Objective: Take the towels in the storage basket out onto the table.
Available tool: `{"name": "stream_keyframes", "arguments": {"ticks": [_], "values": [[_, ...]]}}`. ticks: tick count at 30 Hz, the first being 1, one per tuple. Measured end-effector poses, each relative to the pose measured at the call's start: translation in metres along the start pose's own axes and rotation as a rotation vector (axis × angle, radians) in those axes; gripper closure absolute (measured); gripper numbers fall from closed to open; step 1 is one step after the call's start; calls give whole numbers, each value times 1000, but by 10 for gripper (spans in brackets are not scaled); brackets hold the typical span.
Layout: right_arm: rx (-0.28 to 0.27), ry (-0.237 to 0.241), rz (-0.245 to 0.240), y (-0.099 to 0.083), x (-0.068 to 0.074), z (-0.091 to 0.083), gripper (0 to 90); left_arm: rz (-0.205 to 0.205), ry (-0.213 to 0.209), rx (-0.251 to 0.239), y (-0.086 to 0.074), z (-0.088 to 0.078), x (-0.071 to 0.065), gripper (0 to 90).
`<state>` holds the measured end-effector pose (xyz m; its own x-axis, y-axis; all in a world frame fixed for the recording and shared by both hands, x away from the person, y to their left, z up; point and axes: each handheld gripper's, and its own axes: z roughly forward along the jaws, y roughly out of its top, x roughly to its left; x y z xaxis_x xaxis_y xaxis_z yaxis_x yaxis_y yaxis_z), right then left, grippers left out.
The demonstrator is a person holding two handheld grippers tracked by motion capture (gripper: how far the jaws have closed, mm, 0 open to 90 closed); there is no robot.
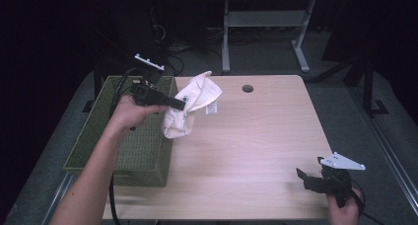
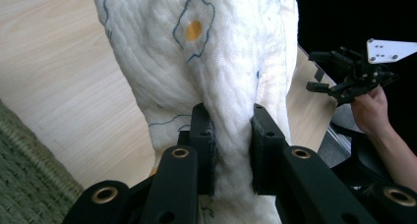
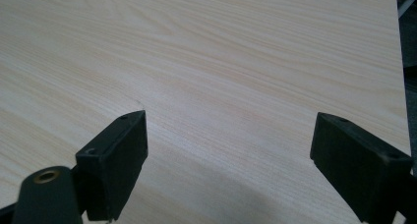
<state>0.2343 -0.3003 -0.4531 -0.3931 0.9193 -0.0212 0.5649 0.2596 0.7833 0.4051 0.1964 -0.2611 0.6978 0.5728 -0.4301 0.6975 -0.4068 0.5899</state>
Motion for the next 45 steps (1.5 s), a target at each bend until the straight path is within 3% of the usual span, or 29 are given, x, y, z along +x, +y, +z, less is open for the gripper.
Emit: {"name": "stream_keyframes", "arguments": {"ticks": [20,45], "values": [[-3,2,2,0,-1,-1,139,30,-39,51,17,44,-14,756],[-4,8,-5,2,0,0,139,39,-37,70,29,78,-27,754]]}}
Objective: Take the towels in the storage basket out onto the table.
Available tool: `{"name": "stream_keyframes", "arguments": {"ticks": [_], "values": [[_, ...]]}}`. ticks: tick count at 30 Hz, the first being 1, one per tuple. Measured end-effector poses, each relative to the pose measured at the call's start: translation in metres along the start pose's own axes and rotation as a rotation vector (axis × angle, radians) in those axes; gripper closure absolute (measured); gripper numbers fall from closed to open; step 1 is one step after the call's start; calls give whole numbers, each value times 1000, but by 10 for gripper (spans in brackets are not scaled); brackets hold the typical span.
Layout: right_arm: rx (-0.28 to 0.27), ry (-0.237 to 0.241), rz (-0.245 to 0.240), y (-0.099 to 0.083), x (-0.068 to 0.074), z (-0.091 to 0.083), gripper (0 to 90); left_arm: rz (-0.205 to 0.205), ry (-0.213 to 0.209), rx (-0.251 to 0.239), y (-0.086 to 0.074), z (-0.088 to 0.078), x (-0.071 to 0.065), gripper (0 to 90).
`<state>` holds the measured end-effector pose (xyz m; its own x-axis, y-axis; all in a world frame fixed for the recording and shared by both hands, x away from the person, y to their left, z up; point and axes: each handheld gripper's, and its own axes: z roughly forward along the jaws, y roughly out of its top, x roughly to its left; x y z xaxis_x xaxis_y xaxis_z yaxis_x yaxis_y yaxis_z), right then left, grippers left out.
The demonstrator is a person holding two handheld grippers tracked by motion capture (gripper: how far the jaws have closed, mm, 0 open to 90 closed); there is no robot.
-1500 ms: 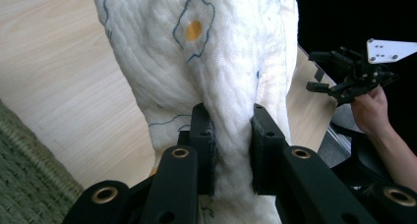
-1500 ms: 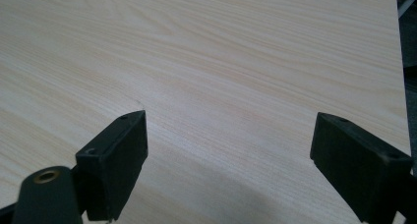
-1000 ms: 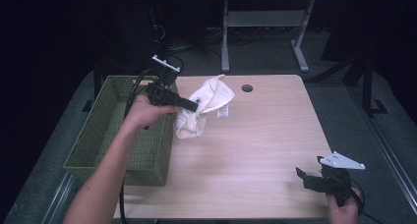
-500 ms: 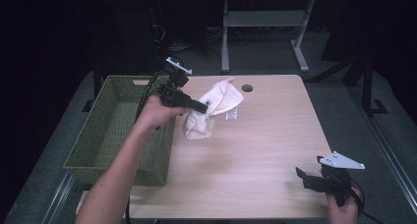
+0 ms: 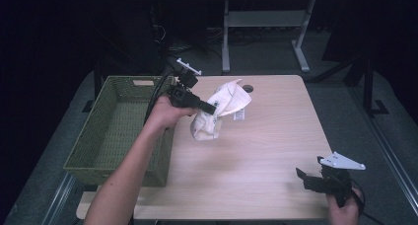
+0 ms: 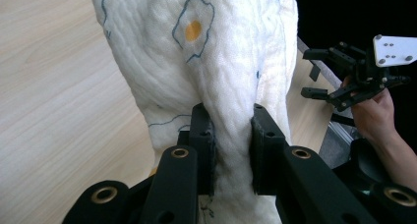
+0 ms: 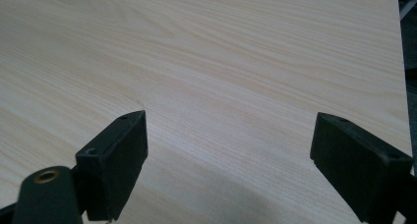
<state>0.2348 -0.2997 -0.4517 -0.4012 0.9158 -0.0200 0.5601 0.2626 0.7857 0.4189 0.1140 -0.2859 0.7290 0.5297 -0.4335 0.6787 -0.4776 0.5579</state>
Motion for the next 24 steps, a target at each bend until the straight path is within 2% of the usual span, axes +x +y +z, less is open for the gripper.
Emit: {"name": "stream_keyframes", "arguments": {"ticks": [10,18,24], "values": [[-3,-1,0,1,0,-1,139,15,-1,19,12,21,-11,753],[-7,1,4,0,-2,-2,139,-1,5,37,18,41,-12,752],[-9,4,8,0,-2,-3,139,-7,12,67,18,59,-10,751]]}}
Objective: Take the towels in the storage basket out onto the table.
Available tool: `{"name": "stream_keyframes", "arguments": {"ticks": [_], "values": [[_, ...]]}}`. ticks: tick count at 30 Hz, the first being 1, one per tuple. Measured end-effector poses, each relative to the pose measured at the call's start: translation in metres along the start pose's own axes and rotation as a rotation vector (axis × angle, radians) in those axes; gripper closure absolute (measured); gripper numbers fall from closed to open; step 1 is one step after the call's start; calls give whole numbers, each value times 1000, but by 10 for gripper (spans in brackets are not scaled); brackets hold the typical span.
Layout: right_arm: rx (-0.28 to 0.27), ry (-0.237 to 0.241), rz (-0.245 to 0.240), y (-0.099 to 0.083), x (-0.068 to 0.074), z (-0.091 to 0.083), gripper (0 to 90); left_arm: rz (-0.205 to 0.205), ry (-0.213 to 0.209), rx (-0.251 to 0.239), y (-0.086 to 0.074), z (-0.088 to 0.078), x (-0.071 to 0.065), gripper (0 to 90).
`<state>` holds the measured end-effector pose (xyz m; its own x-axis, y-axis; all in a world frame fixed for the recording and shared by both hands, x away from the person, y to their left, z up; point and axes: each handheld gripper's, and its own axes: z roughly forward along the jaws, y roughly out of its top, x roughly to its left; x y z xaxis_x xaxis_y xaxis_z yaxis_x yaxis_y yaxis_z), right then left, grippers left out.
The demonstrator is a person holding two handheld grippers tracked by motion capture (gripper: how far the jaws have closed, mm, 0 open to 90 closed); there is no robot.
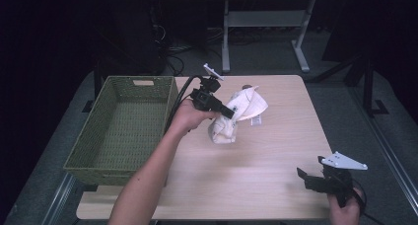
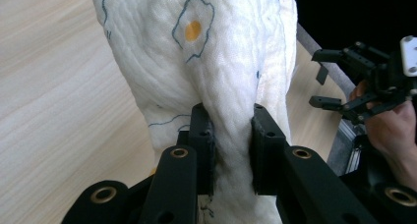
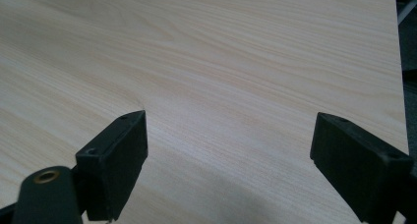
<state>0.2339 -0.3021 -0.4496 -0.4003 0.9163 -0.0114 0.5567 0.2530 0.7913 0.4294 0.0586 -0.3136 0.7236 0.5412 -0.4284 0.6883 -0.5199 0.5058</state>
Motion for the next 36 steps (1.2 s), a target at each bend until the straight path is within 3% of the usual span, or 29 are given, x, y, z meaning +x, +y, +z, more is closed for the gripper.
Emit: {"name": "stream_keyframes", "arguments": {"ticks": [14,19,36], "values": [[0,3,5,0,-1,0,139,-28,-22,13,0,31,2,745],[0,2,4,-1,-1,-1,139,-26,-13,27,1,41,2,743],[5,6,5,-1,0,1,139,-87,-2,16,-9,73,4,721]]}}
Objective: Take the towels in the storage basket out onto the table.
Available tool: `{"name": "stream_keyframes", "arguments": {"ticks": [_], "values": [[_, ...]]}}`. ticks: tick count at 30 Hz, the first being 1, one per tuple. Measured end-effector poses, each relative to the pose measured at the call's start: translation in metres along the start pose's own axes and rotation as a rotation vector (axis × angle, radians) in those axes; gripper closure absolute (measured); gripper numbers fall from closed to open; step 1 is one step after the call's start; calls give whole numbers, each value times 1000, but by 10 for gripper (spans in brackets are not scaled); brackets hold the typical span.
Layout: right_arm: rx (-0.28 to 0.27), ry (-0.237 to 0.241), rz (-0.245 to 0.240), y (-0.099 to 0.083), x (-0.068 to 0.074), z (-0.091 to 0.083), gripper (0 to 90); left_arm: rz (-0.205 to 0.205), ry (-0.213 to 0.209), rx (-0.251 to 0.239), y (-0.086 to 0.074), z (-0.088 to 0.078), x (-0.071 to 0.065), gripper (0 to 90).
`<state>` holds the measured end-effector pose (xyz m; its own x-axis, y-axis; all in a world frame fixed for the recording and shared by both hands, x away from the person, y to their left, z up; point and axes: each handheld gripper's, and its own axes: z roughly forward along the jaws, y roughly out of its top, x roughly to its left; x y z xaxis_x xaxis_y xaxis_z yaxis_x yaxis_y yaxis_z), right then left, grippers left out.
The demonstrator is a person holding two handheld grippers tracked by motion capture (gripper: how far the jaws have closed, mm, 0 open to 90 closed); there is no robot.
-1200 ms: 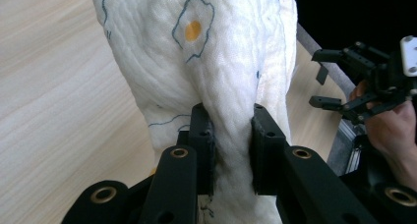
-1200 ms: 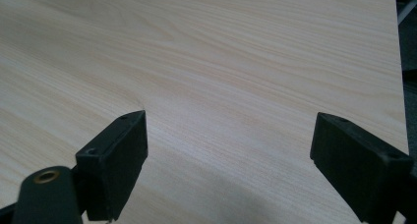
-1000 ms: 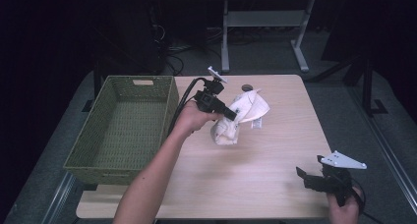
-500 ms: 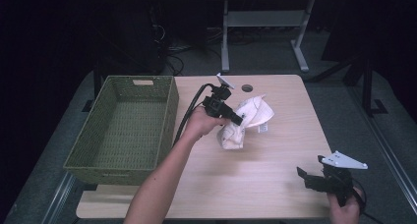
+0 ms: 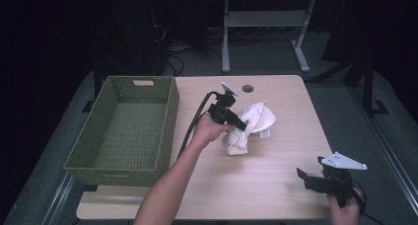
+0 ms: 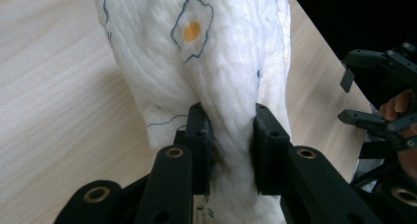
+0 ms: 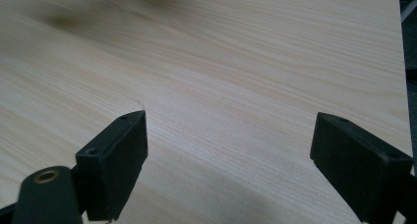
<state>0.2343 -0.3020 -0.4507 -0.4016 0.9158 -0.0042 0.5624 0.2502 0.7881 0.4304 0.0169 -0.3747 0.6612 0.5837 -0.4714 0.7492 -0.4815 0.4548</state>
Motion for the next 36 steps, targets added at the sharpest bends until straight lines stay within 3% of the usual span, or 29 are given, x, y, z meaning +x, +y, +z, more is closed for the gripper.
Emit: {"name": "stream_keyframes", "arguments": {"ticks": [6,10,18,20,22,29,36], "values": [[1,1,0,-1,-1,0,139,-9,18,-6,-5,10,1,708],[1,0,-3,-1,0,0,139,-32,2,-12,-9,18,3,674],[4,0,-5,-1,-1,1,139,-33,-34,-5,-11,28,2,606],[5,0,-5,-1,-1,1,139,-41,-46,-24,-12,26,0,593],[9,2,-6,-1,0,2,139,-16,-34,-24,-12,22,-1,564],[4,7,-14,1,2,2,139,6,-27,-47,-20,12,-2,516],[13,0,-13,1,1,3,139,6,-35,-94,-30,-1,-1,470]]}}
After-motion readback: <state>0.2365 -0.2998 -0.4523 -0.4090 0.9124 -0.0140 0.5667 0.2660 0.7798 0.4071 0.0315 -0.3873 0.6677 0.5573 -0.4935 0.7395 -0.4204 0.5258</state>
